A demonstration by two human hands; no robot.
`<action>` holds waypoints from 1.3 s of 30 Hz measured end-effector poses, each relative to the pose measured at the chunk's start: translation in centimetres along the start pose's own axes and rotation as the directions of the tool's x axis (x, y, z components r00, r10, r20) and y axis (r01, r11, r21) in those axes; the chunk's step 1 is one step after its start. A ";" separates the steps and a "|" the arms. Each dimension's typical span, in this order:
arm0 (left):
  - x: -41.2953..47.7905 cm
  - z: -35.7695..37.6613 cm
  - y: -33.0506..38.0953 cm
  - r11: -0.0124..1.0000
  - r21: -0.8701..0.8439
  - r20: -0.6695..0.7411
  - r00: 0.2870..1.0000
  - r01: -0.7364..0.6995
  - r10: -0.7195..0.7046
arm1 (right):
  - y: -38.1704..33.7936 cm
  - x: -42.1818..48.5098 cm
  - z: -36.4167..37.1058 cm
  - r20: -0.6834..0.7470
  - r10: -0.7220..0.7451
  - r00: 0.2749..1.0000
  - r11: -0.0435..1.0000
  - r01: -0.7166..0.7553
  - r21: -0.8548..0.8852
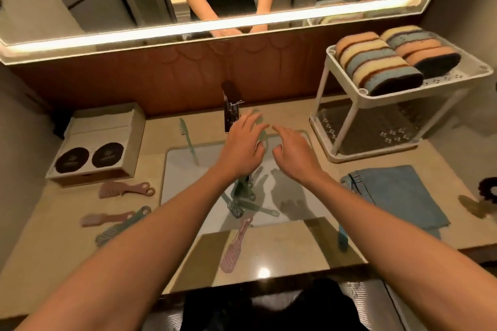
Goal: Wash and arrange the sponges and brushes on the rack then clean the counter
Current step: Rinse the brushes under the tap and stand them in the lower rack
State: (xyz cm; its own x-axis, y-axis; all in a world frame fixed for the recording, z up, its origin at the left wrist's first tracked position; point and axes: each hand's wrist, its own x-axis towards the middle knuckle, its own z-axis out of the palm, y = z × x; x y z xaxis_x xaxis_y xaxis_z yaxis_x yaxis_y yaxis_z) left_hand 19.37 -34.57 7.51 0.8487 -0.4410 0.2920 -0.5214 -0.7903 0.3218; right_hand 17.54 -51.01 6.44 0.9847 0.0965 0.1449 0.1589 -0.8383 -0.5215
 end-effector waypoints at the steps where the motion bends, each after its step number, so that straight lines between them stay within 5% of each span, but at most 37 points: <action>1: -1.2 0.2 0.1 0.998 -0.052 0.011 1.000 0.023 -0.023 | -0.1 -0.7 0.8 0.017 0.000 1.000 1.000 0.000 -0.002; 7: -9.7 1.9 -1.4 0.945 -0.223 0.078 0.971 0.239 -0.227 | -0.8 -4.9 6.2 0.150 0.026 0.988 1.000 -0.028 0.012; 18: -17.1 8.2 -5.9 0.845 -0.121 0.319 0.826 0.521 -0.464 | 1.6 -9.5 13.8 0.343 0.072 0.937 0.997 -0.068 -0.023; 27: -15.6 14.0 -8.9 0.822 -0.007 0.465 0.730 0.569 -0.501 | 3.6 -7.0 17.8 0.522 0.119 0.845 0.993 -0.095 -0.071; 34: -14.2 17.4 -10.7 0.918 0.138 0.663 0.654 0.372 -0.365 | 3.6 -4.9 19.9 0.693 0.170 0.701 0.960 0.040 -0.276; 39: -14.2 19.1 -11.7 0.934 0.169 0.787 0.528 0.314 -0.319 | 4.2 -4.4 21.2 0.717 0.245 0.653 0.937 0.030 -0.347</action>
State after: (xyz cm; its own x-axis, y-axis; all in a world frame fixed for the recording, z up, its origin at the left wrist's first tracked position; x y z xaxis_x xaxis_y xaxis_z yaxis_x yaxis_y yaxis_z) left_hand 15.11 -27.20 -17.57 0.6849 -0.3151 -0.6569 -0.2060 -0.9486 0.2402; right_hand 15.37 -43.58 -14.23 0.7327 0.2427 -0.6358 0.1542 -0.9691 -0.1923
